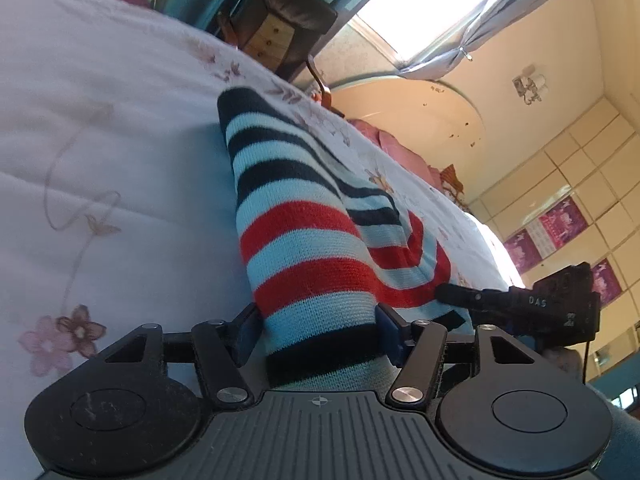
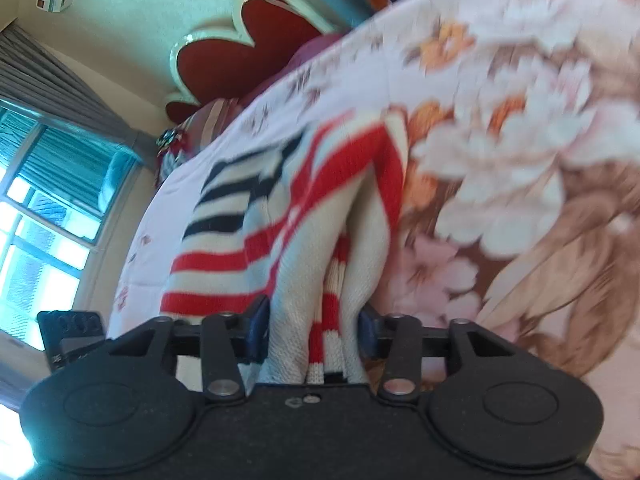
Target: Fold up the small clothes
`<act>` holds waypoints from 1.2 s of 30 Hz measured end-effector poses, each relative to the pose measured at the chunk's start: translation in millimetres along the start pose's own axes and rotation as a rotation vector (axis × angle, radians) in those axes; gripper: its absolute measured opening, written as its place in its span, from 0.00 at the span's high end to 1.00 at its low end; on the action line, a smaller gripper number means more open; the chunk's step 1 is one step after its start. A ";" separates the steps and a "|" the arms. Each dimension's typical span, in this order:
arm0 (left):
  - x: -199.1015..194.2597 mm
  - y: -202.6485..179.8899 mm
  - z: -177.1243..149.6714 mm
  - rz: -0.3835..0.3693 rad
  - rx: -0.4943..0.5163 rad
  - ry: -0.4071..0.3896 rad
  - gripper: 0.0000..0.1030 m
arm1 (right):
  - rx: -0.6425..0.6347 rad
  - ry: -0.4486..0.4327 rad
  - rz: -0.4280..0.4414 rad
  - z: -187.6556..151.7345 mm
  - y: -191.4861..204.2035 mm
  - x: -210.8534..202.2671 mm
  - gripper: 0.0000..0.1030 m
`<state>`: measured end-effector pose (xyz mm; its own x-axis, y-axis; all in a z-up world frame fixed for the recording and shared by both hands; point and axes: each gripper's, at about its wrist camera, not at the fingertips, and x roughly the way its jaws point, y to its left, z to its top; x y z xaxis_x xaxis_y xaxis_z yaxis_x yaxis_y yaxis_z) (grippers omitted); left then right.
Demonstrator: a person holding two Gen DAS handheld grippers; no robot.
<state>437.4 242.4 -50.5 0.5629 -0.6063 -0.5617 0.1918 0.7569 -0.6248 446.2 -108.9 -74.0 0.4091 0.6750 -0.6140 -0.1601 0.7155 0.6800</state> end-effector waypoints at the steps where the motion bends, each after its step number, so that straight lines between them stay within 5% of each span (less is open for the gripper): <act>1: -9.9 -4.1 2.2 0.018 0.025 -0.032 0.42 | -0.018 -0.027 -0.011 2.0 3.8 -9.2 0.54; 4: -28.8 -21.1 15.5 0.024 0.088 -0.111 0.42 | -0.101 -0.084 -0.050 7.7 17.2 -26.7 0.73; 7: -17.8 -54.8 25.8 0.015 0.230 -0.080 0.42 | -0.184 -0.078 -0.105 18.6 30.1 -19.0 0.71; 11: 18.0 -72.3 23.1 0.100 0.347 0.010 0.42 | -0.157 -0.045 -0.179 28.1 26.8 4.6 0.75; 20: 9.2 -62.5 11.6 0.110 0.292 -0.024 0.42 | -0.243 -0.084 -0.255 21.9 21.3 16.1 0.80; 25: -25.8 -77.8 -2.7 0.101 0.307 -0.085 0.42 | -0.315 -0.136 -0.269 6.0 52.5 -27.2 0.80; 31: -37.9 -94.2 -51.0 0.101 0.366 -0.061 0.42 | -0.536 -0.051 -0.231 -52.7 96.6 -48.2 0.87; 34: -34.7 -96.5 -66.2 0.117 0.373 -0.035 0.42 | -0.631 0.018 -0.335 -73.9 98.4 -33.0 1.00; 36: -35.3 -98.4 -73.3 0.135 0.389 -0.038 0.42 | -0.620 0.036 -0.367 -78.3 90.0 -26.0 1.00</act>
<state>339.7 171.4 -8.9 0.6319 -0.4910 -0.5997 0.3991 0.8694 -0.2912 350.8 -48.0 -28.2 0.5062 0.3689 -0.7795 -0.5026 0.8607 0.0810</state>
